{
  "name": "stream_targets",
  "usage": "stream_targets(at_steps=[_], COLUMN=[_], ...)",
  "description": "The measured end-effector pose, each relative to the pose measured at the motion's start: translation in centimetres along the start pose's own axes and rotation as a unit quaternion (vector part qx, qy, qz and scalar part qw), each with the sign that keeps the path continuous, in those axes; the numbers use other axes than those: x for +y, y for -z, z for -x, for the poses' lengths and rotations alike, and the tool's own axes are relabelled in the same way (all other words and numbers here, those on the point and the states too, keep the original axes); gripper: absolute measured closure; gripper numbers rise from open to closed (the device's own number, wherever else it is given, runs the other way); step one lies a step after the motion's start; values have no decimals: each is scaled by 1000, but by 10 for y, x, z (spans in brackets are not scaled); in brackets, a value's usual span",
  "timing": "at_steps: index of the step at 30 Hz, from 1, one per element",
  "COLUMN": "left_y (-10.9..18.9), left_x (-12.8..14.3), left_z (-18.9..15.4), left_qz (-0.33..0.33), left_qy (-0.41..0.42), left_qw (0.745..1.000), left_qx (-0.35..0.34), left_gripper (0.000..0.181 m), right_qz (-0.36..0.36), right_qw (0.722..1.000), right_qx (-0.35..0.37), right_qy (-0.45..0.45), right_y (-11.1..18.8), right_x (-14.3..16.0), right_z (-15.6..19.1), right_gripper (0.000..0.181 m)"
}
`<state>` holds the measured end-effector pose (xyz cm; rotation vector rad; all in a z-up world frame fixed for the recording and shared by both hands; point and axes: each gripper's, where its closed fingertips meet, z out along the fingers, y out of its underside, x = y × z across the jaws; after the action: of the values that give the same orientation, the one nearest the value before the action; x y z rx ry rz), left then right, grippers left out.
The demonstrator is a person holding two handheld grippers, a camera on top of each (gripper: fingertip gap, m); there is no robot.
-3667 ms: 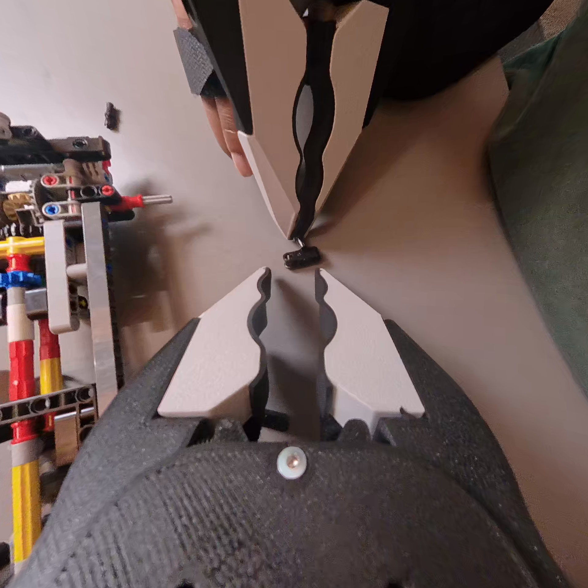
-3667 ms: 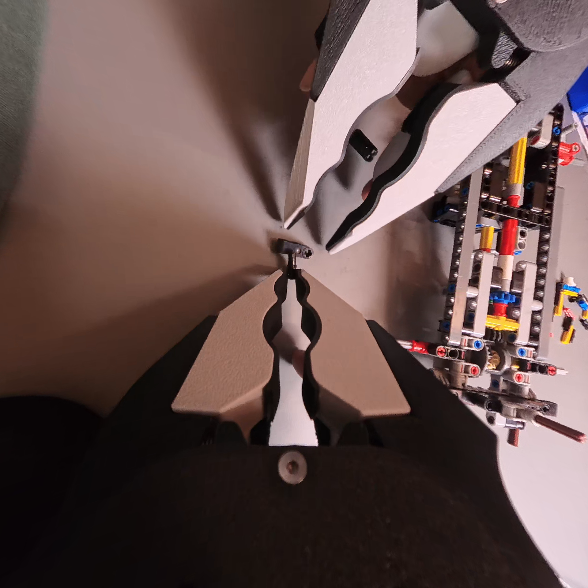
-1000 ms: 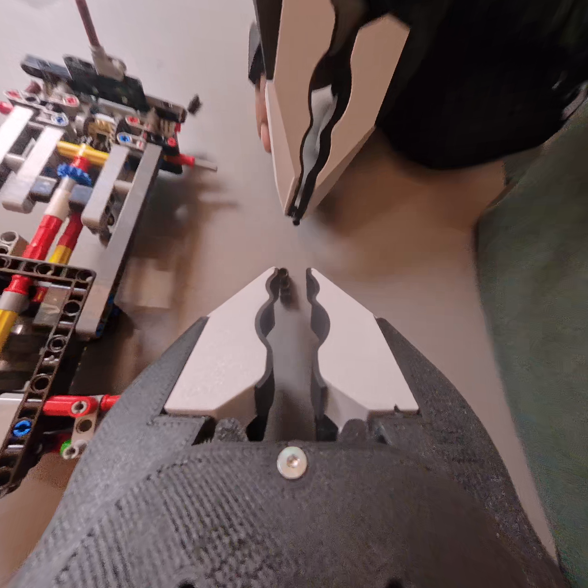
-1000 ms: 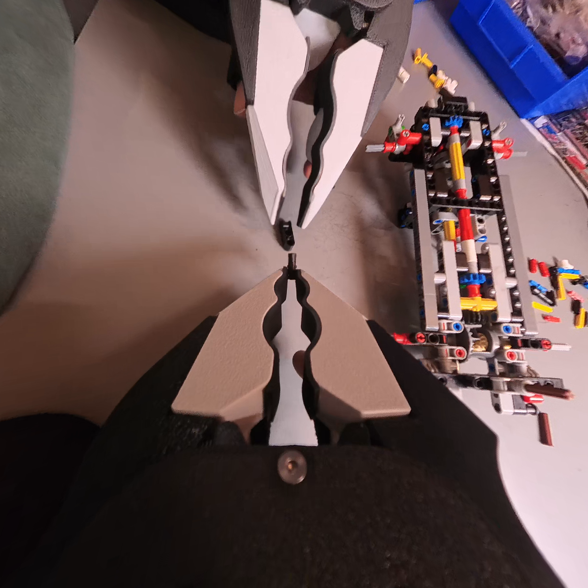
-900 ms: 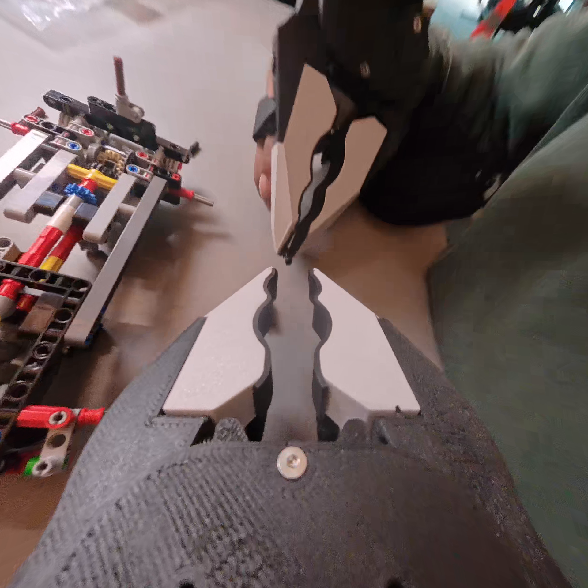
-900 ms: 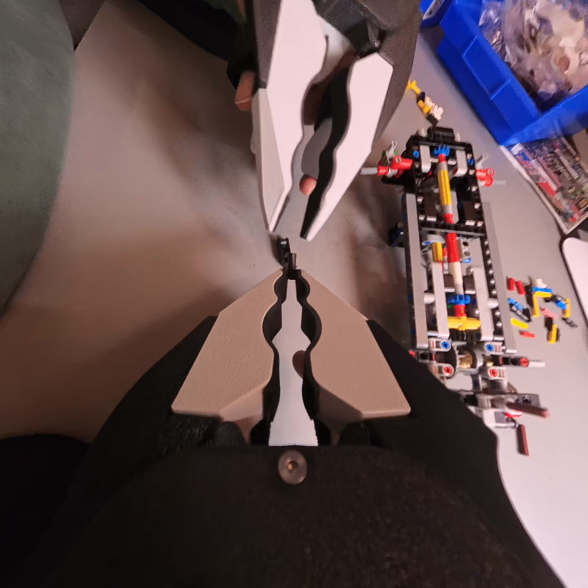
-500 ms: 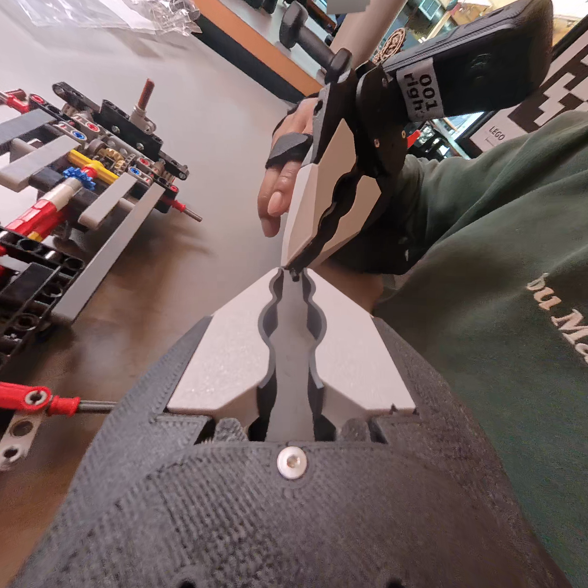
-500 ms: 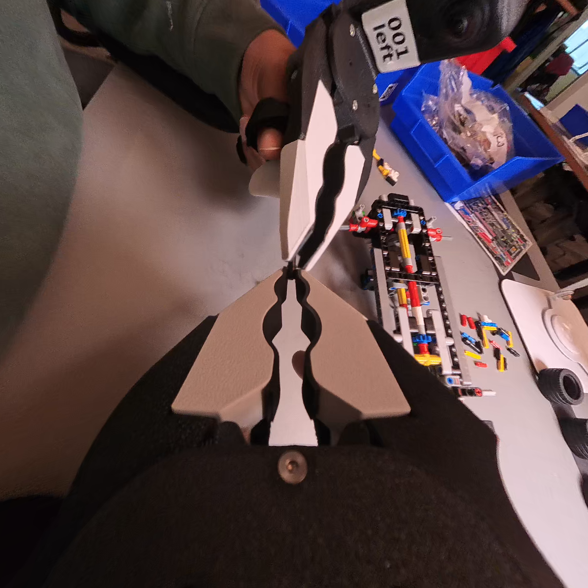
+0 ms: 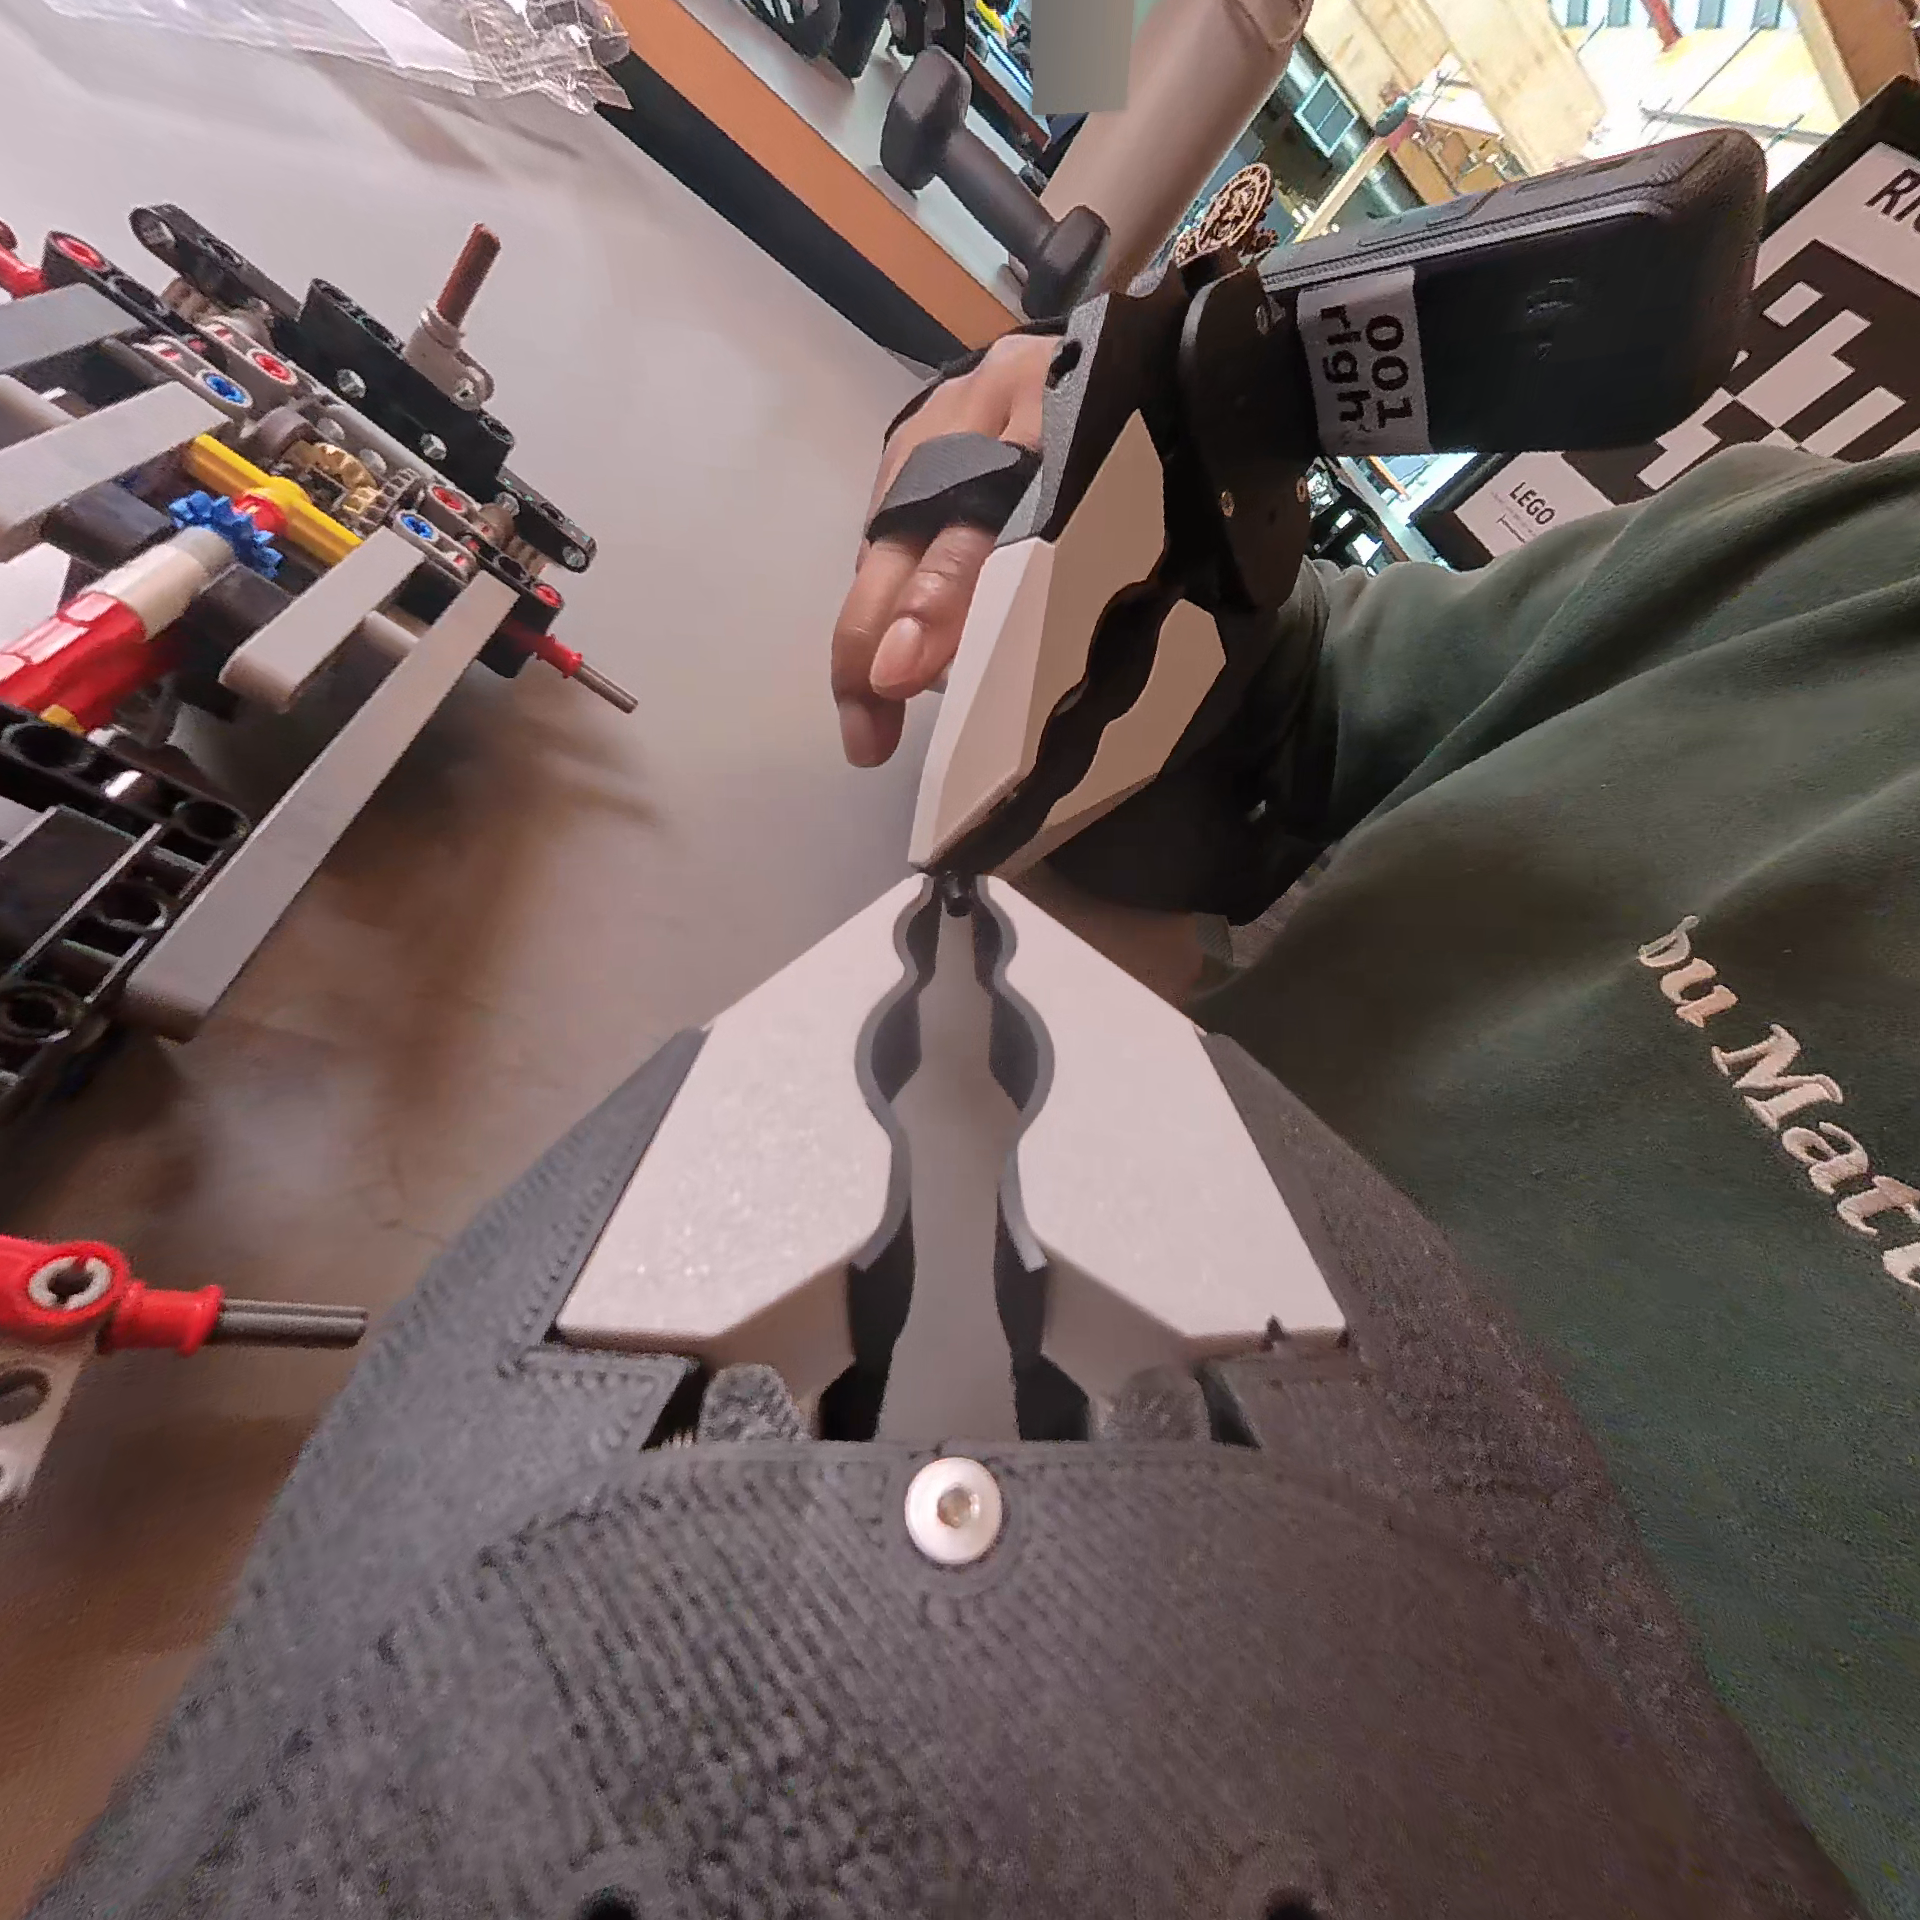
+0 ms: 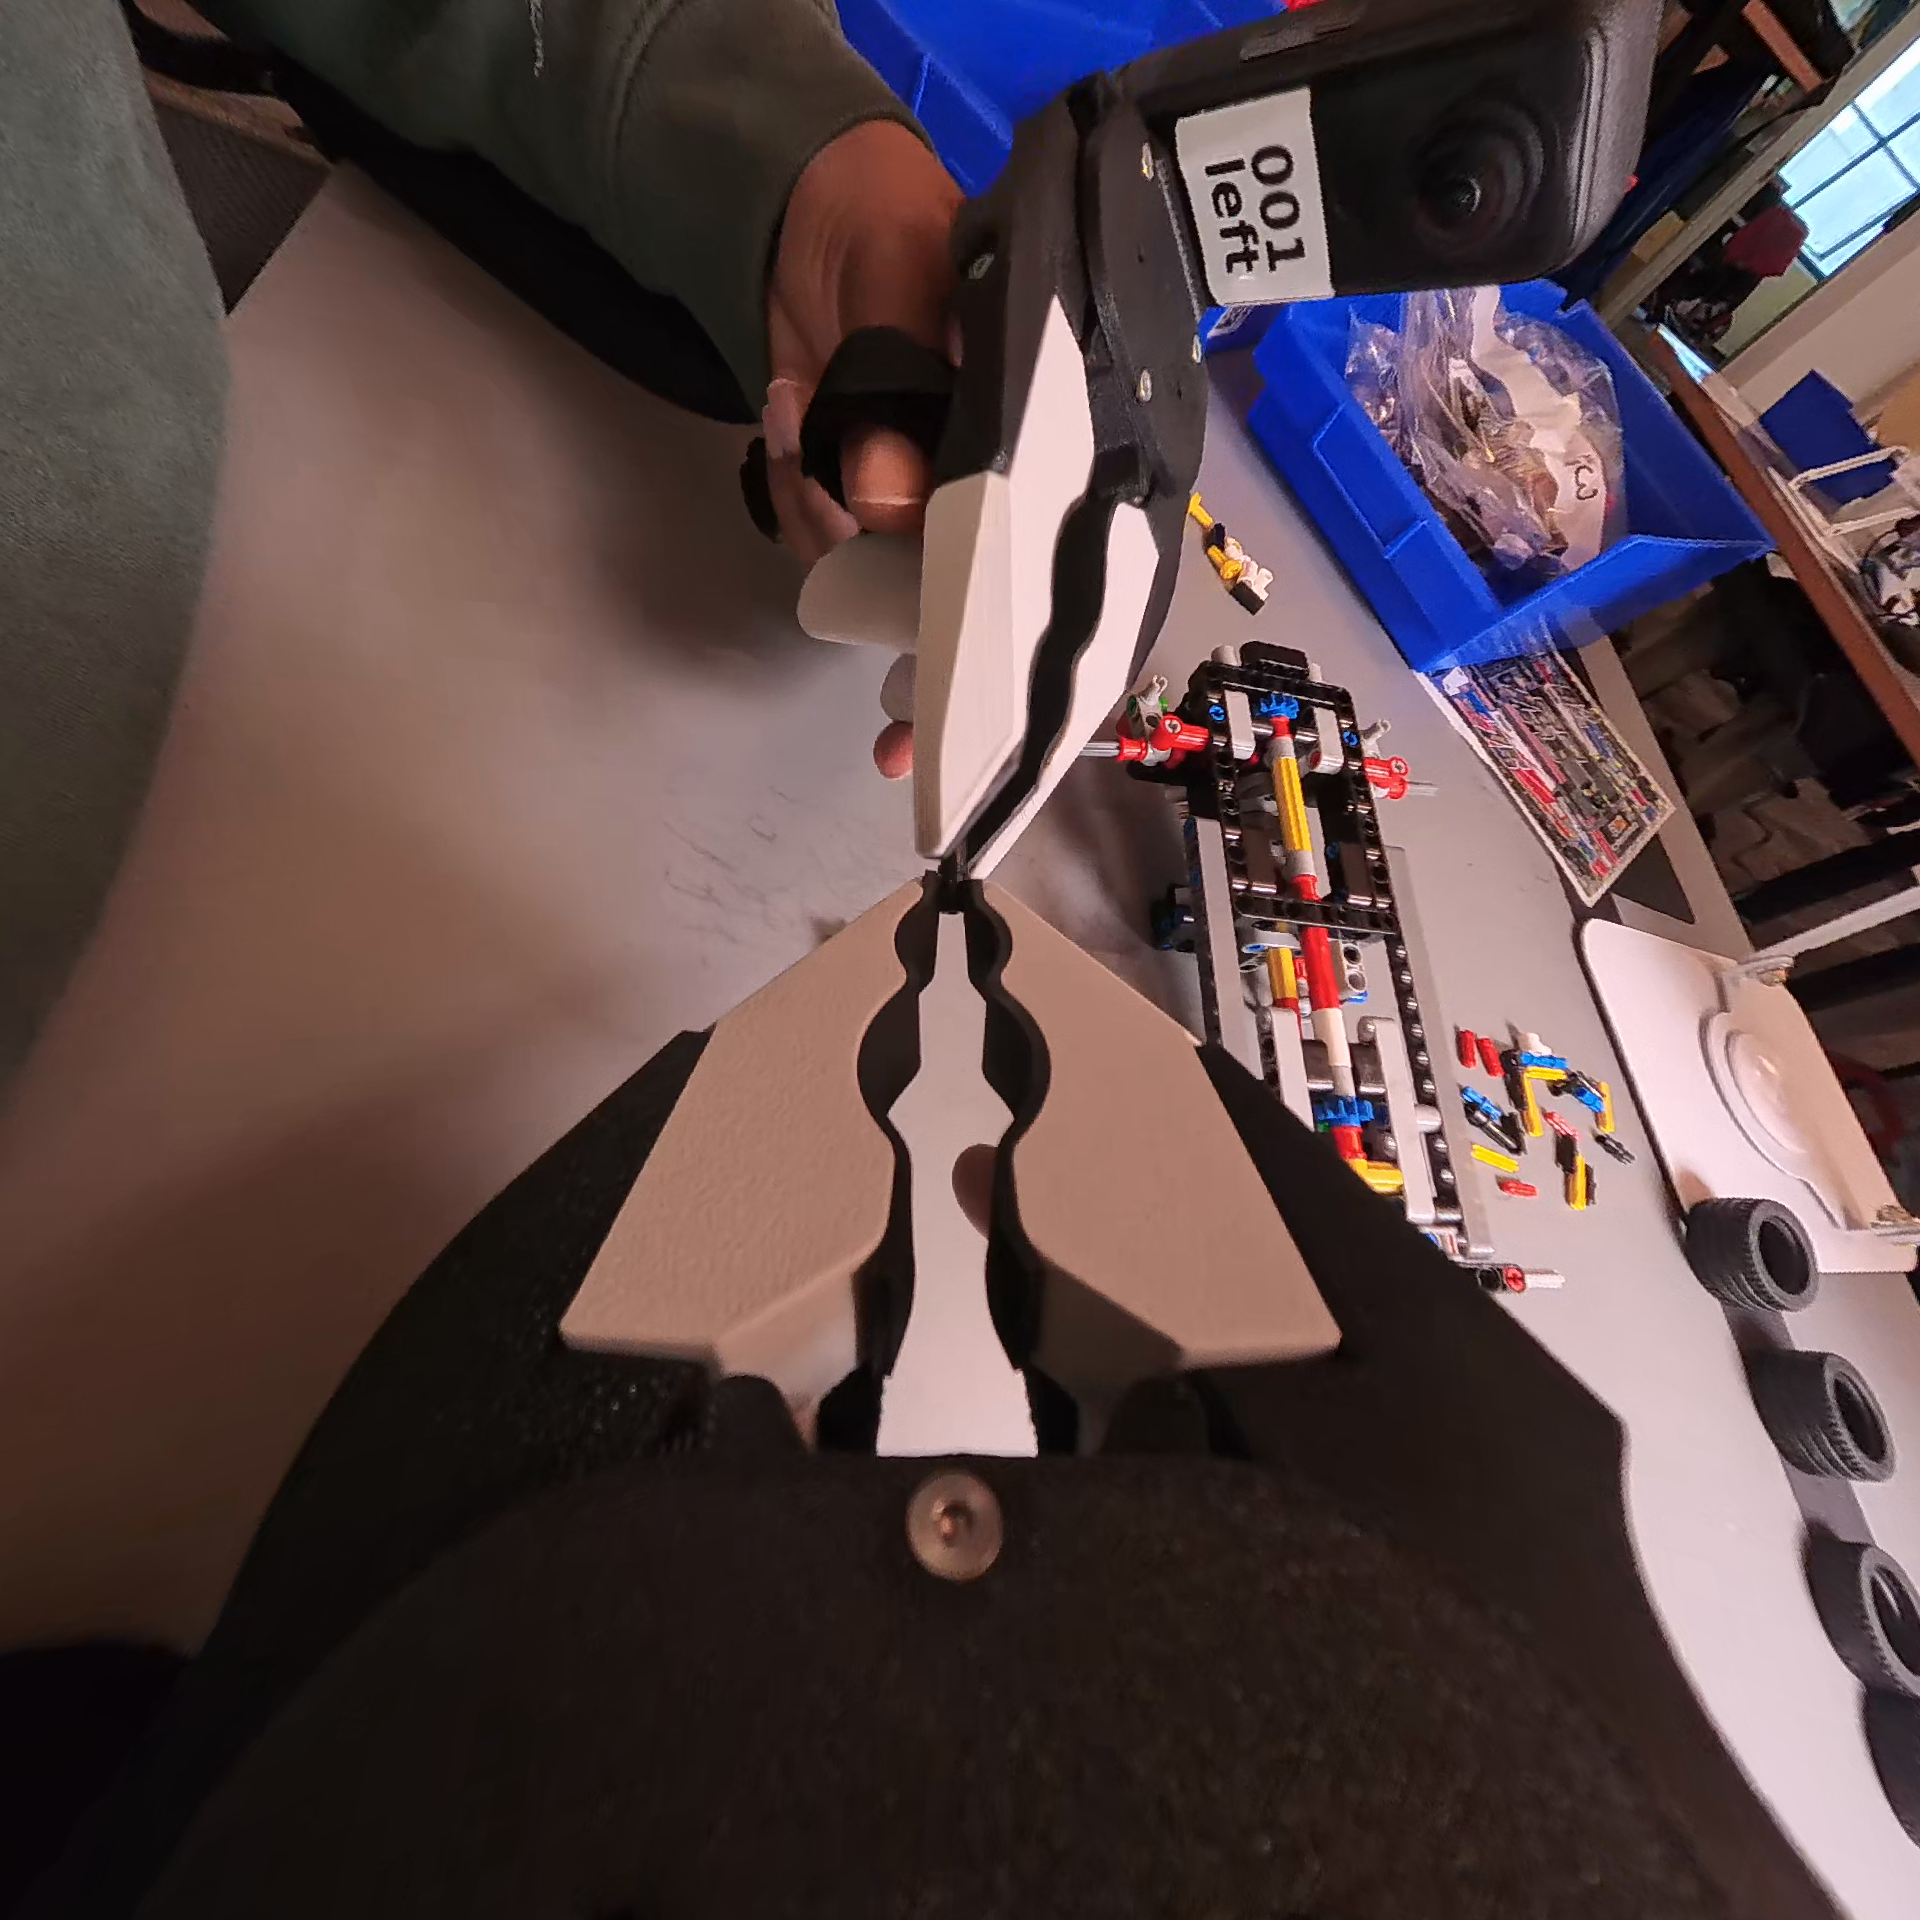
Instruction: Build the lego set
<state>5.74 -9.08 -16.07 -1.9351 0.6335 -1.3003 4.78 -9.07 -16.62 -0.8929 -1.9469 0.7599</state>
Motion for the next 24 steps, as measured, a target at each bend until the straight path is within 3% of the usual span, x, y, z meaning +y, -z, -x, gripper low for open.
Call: stream_targets(at_steps=[4,8,12,24], left_y=[2,9,12,12], left_x=[-3,-16,-22,-24], left_z=[-4,-20,-29,-35], left_qz=[-11,-57,-81,-89], left_qy=[6,45,71,82], left_qw=[1000,992,983,978], left_qx=[20,102,148,172], left_gripper=[178,179,179,179], right_qz=[-31,-111,-148,-160], right_qw=[999,992,987,986], right_qx=[-4,-10,-5,-3], right_qy=[-23,-58,-65,-51], right_y=[3,14,19,22], right_x=[-7,-29,-40,-46], right_z=[-2,-6,-8,-7], right_gripper=[180,180,180,179])
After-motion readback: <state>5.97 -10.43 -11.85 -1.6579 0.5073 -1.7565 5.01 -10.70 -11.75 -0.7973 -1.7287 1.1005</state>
